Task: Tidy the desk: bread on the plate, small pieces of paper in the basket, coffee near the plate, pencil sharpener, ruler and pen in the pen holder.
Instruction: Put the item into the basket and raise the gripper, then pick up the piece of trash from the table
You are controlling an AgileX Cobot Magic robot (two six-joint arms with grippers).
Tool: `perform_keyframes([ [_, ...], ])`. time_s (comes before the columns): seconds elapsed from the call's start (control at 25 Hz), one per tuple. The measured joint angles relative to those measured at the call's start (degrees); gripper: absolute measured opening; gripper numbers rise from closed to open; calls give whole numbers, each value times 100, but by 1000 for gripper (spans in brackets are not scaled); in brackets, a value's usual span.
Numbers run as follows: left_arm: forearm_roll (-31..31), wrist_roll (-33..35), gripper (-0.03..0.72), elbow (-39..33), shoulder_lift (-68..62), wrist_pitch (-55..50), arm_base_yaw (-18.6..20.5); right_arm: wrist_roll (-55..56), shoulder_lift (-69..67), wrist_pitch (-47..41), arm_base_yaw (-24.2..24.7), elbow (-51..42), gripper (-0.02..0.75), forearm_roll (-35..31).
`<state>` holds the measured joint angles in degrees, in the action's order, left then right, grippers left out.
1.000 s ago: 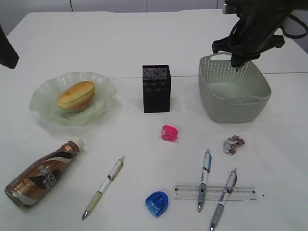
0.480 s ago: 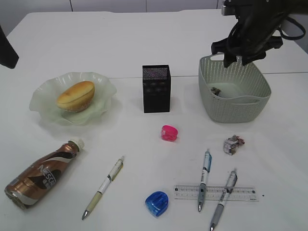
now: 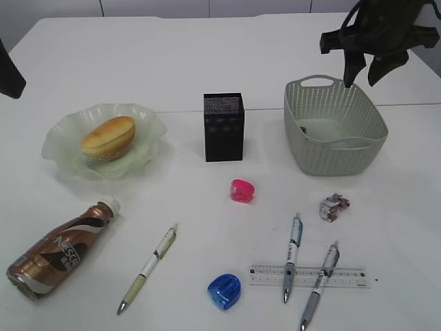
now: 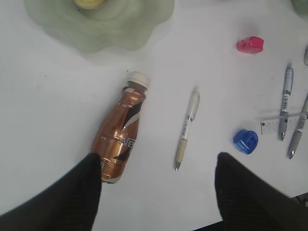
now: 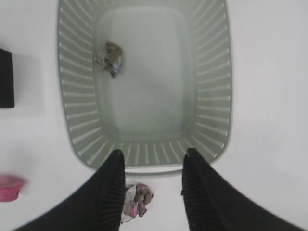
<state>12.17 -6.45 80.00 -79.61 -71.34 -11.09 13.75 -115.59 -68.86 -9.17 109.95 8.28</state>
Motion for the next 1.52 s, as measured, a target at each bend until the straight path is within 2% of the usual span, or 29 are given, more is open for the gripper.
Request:
perform_keyframes([
  [0.16,0,0,533,0,0,0,0,-108,-1,-148,0,32,281,-331],
  [0.4,0,0,533,0,0,0,0,-144,190,-153,0,-223,273,-744],
  [0.52,0,0,533,0,0,0,0,-158,488,-153,-4,-660,272,-767],
  [0.84,0,0,533,0,0,0,0,-158,1454,-153,-13,-2646,269,-895],
  [1.0,0,0,533,0,0,0,0,-158,1536,-125,-13,-3204,269,-968],
  [1.32,0,0,533,0,0,0,0,-168,1536,182,-13,-3340,269,-1079],
  [1.52,0,0,532,0,0,0,0,-132,1536,437,-13,-3340,269,-930],
])
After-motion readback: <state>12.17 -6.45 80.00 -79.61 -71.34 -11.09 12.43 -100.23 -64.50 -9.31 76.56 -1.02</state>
